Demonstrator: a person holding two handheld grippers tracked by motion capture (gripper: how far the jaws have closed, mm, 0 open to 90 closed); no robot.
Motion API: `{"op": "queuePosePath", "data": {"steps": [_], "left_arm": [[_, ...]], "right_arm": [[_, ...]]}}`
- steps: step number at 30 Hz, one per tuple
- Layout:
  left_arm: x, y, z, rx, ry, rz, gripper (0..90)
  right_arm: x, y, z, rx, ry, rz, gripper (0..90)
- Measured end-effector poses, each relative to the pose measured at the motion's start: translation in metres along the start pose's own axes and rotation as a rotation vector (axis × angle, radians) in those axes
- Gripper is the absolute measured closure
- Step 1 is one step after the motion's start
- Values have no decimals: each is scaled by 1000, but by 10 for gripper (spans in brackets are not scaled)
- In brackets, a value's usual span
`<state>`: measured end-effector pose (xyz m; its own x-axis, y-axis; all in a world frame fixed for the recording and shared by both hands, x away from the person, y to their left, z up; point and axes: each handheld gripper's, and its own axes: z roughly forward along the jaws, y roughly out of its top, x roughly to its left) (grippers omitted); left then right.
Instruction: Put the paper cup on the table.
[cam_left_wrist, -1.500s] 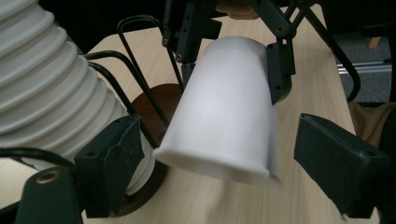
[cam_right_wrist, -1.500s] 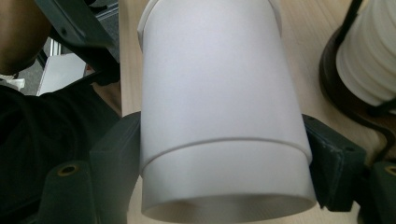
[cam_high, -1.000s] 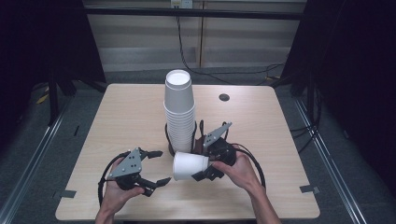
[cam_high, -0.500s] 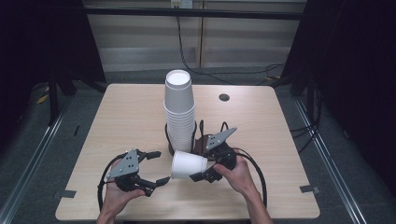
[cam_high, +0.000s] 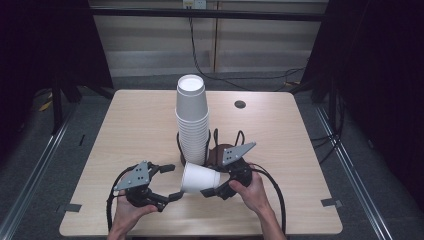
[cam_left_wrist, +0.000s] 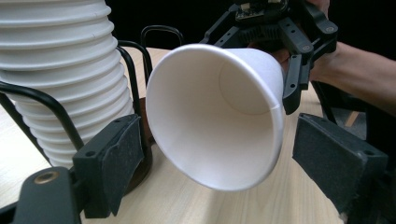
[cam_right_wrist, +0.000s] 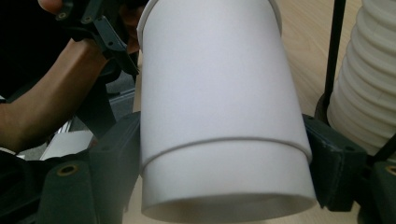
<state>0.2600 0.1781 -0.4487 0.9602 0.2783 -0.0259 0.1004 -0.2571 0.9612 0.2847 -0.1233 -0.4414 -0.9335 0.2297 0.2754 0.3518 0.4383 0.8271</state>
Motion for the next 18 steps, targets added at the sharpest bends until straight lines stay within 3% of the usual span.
{"op": "queuePosePath", "data": {"steps": [14, 18], "left_arm": [[4, -4, 9, -3, -21, -27, 139], [5, -4, 11, -6, -8, -41, 47]], "right_arm": [[4, -2, 1, -40, 18, -34, 223], [5, -2, 2, -39, 25, -41, 224]]}}
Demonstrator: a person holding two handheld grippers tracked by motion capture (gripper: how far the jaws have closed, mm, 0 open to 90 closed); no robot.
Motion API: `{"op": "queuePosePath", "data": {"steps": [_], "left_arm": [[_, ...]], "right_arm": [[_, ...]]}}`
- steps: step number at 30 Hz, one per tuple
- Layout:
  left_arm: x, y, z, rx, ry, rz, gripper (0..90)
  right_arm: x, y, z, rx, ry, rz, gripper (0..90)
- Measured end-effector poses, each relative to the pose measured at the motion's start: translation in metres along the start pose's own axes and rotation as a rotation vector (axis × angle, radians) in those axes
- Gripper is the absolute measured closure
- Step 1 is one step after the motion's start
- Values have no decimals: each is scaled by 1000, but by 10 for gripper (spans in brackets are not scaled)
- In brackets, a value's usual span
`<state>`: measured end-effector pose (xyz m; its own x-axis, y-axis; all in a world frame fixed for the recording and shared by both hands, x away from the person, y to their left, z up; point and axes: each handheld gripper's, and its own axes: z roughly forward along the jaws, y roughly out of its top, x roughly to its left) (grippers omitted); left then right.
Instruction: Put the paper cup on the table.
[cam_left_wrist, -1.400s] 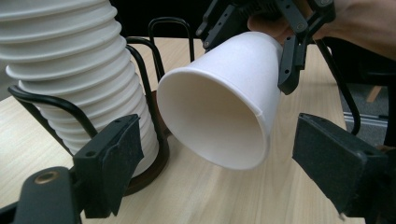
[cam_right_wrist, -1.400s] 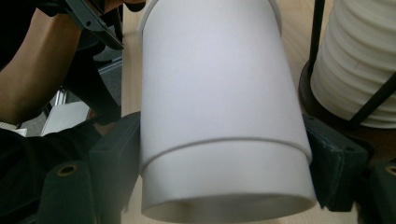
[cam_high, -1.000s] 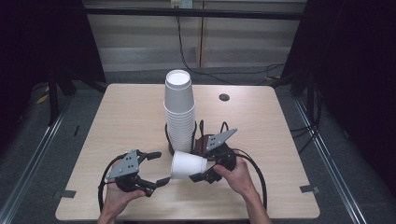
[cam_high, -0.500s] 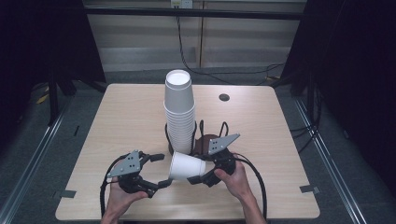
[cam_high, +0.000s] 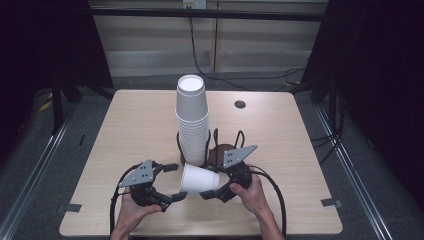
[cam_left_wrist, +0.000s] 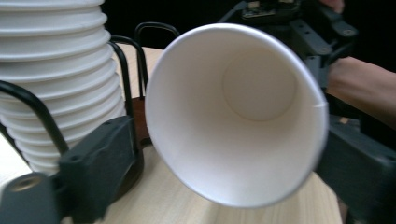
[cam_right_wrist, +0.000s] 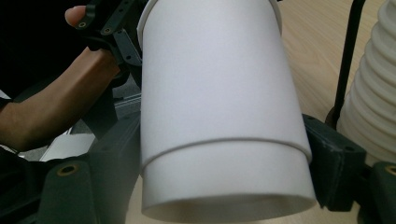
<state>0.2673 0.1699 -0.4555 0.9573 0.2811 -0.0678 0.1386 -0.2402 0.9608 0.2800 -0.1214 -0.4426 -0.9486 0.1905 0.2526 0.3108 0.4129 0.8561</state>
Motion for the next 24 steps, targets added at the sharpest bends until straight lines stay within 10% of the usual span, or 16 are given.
{"op": "queuePosePath", "data": {"steps": [24], "left_arm": [[0, 5, 19, -3, -92, -3, 41]], "right_arm": [[2, 1, 6, 4, 24, -38, 224]]}}
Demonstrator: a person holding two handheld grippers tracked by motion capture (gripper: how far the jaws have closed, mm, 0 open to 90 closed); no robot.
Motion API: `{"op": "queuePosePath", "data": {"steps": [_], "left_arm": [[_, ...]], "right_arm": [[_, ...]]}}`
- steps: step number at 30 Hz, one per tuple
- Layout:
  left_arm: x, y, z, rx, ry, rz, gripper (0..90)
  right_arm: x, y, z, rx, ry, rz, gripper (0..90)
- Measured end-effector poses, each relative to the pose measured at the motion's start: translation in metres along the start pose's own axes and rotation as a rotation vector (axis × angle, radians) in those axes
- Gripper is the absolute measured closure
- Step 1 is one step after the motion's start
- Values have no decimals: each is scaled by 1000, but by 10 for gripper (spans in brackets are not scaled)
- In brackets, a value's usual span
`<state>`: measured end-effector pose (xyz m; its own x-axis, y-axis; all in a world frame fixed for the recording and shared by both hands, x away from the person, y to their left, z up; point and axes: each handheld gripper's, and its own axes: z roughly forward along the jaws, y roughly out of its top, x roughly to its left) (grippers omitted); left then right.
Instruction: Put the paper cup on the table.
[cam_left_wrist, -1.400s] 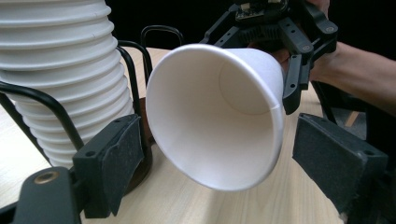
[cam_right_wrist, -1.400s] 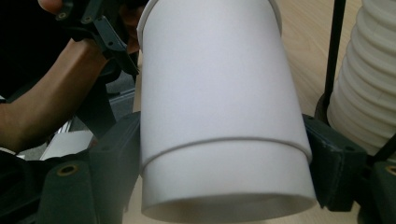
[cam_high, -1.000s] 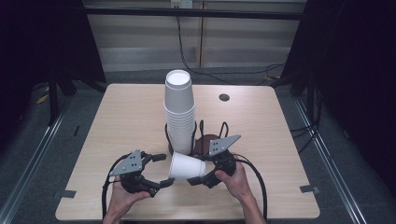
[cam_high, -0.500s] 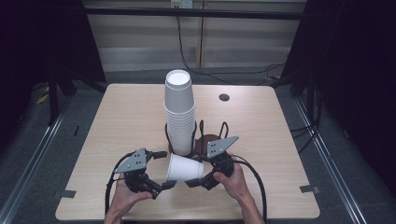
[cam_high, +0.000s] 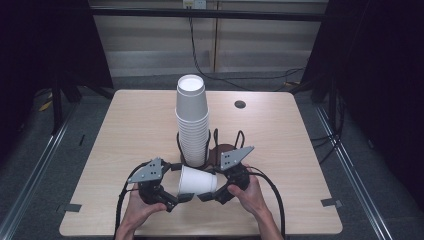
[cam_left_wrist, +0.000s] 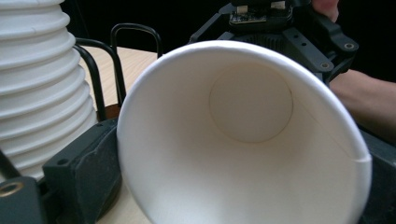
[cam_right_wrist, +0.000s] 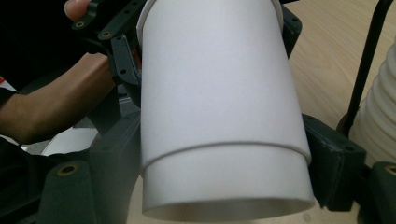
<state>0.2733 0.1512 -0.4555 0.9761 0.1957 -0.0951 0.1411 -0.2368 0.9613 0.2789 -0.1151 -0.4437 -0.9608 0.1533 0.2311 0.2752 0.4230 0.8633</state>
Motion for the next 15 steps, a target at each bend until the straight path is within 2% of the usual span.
{"op": "queuePosePath", "data": {"steps": [12, 15], "left_arm": [[3, 1, -1, -4, -36, -33, 68], [3, 2, -3, -8, -41, -30, 81]], "right_arm": [[-3, 2, 0, 1, 18, -8, 226], [-3, 1, 0, -4, 22, -9, 221]]}}
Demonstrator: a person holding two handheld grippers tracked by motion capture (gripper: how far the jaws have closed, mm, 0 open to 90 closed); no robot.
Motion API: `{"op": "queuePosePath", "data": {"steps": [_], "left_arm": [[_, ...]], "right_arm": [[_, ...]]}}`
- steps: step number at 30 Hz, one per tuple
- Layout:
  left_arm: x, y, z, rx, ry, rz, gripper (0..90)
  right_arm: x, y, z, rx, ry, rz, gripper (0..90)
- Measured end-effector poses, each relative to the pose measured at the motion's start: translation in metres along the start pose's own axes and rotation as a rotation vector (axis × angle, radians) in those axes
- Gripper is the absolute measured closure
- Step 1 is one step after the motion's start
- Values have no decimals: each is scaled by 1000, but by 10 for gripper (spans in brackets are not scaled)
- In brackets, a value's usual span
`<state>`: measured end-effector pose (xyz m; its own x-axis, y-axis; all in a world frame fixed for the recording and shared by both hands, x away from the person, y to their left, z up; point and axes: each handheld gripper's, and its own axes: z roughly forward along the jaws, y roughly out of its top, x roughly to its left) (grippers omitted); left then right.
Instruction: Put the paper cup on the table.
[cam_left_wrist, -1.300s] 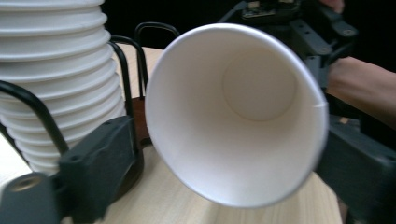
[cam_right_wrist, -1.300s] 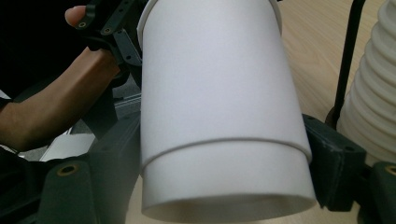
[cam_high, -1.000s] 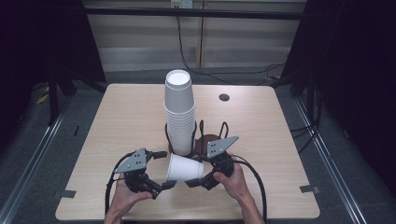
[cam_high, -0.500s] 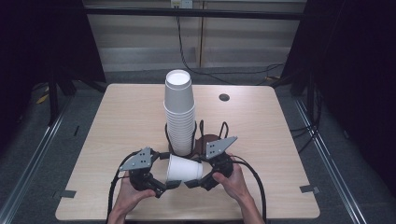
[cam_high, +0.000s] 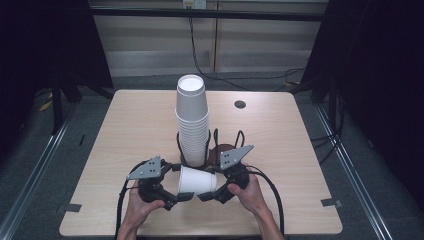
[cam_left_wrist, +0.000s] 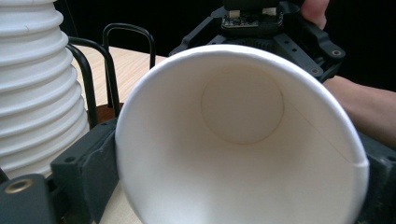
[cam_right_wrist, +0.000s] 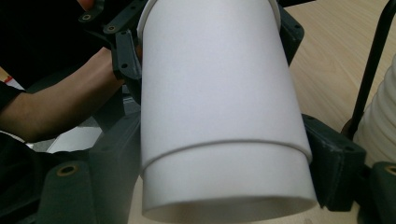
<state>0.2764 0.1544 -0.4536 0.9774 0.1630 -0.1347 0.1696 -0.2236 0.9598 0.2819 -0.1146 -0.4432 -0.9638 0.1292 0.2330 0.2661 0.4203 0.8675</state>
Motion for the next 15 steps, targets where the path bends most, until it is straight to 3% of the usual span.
{"op": "queuePosePath", "data": {"steps": [11, 15], "left_arm": [[-3, 1, -5, 3, 3, 7, 101], [-4, 1, -5, 10, 2, 8, 102]], "right_arm": [[0, -2, 3, -30, 10, -8, 200], [1, -4, 1, -43, -13, -13, 153]]}}
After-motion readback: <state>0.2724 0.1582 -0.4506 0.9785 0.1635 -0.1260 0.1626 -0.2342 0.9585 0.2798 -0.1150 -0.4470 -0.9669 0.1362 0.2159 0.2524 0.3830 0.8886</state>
